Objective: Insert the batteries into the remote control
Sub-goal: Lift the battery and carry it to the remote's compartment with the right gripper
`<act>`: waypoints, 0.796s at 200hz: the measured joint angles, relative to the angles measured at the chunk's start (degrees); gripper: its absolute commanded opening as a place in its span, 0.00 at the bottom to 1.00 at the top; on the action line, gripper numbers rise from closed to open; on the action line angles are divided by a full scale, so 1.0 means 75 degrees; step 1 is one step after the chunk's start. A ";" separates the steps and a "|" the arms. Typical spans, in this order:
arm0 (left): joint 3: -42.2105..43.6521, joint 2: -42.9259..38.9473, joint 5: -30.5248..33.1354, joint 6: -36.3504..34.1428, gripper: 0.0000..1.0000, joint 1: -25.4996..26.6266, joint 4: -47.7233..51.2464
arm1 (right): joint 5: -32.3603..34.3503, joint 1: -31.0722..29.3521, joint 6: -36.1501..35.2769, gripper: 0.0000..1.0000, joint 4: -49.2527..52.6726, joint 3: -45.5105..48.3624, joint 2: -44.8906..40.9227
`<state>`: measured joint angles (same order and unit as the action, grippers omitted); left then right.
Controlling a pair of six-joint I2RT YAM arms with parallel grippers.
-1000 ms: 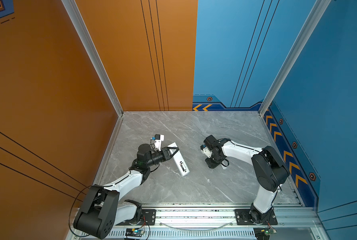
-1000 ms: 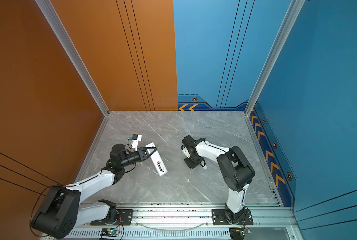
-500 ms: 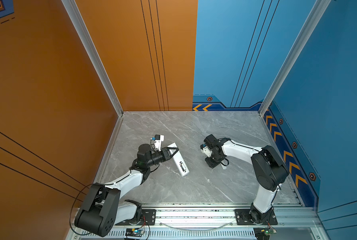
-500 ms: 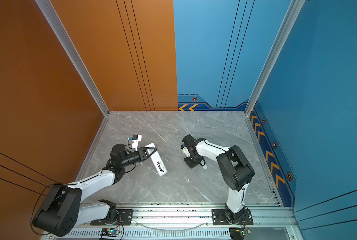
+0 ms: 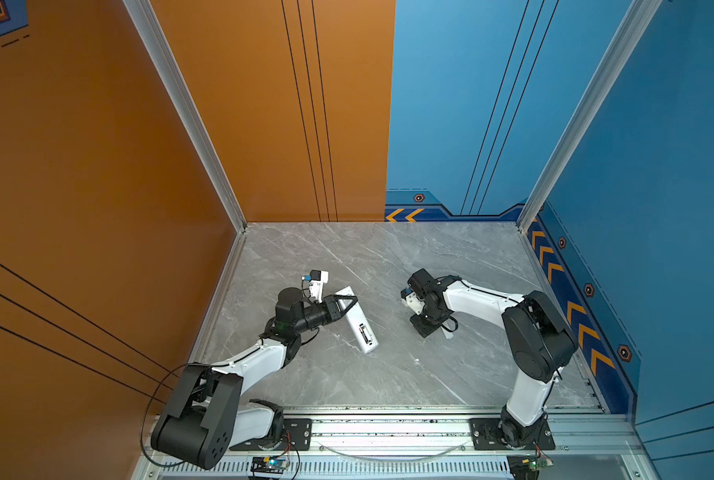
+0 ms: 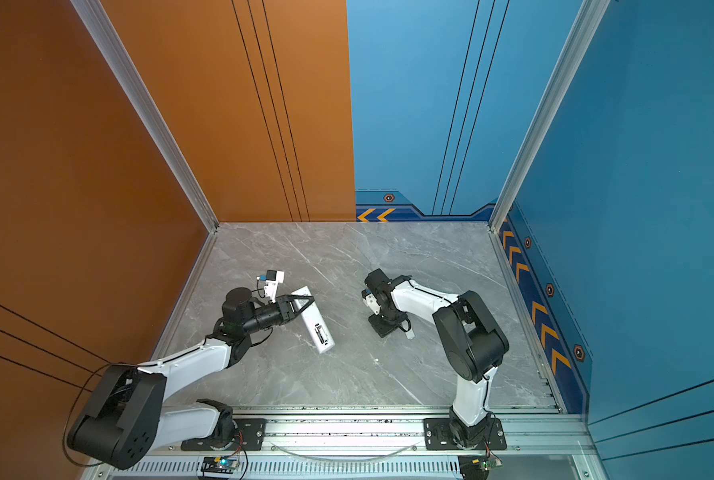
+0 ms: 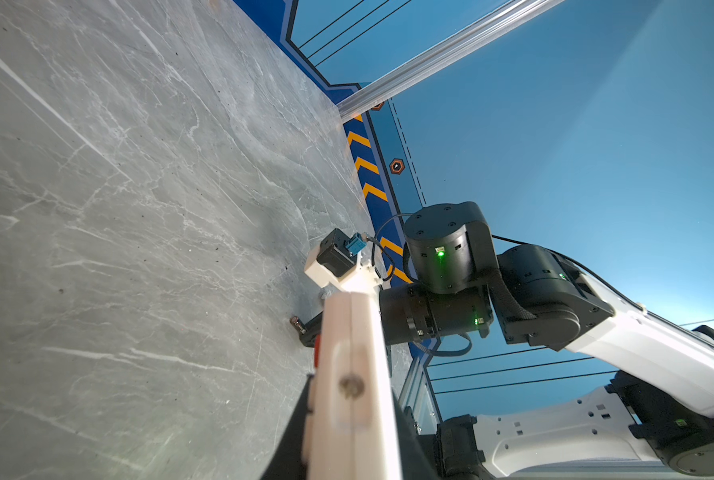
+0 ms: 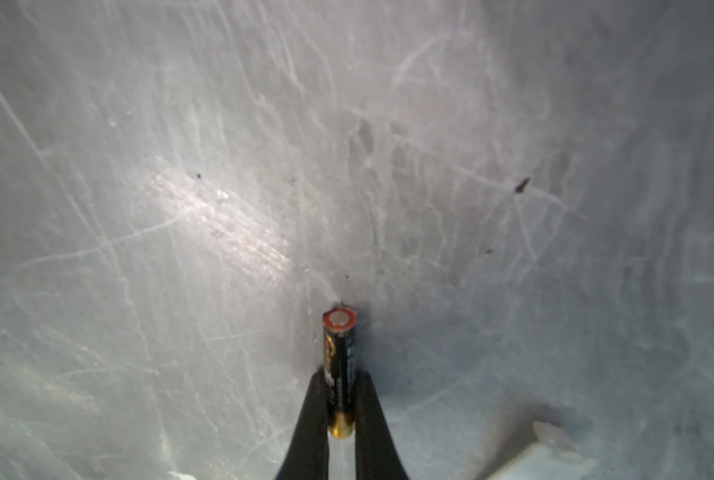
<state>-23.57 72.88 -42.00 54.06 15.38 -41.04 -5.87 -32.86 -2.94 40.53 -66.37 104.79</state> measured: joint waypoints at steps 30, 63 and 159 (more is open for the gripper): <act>0.0000 0.0000 0.0000 0.0003 0.00 0.0000 0.0000 | 0.0000 -0.0012 0.0000 0.00 0.0000 -0.0003 -0.0003; 0.0000 0.0000 0.0003 0.0003 0.00 -0.0003 0.0000 | 0.0000 -0.0114 0.0006 0.00 0.0006 -0.0003 -0.0093; 0.0000 0.0184 0.0239 0.0286 0.00 -0.0015 -0.0667 | 0.0003 -0.0577 0.0242 0.00 0.0493 -0.0230 -0.1183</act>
<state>-23.57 74.26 -40.21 56.21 15.27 -46.04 -5.85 -37.19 -1.13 44.23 -68.10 95.92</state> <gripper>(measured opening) 0.206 0.072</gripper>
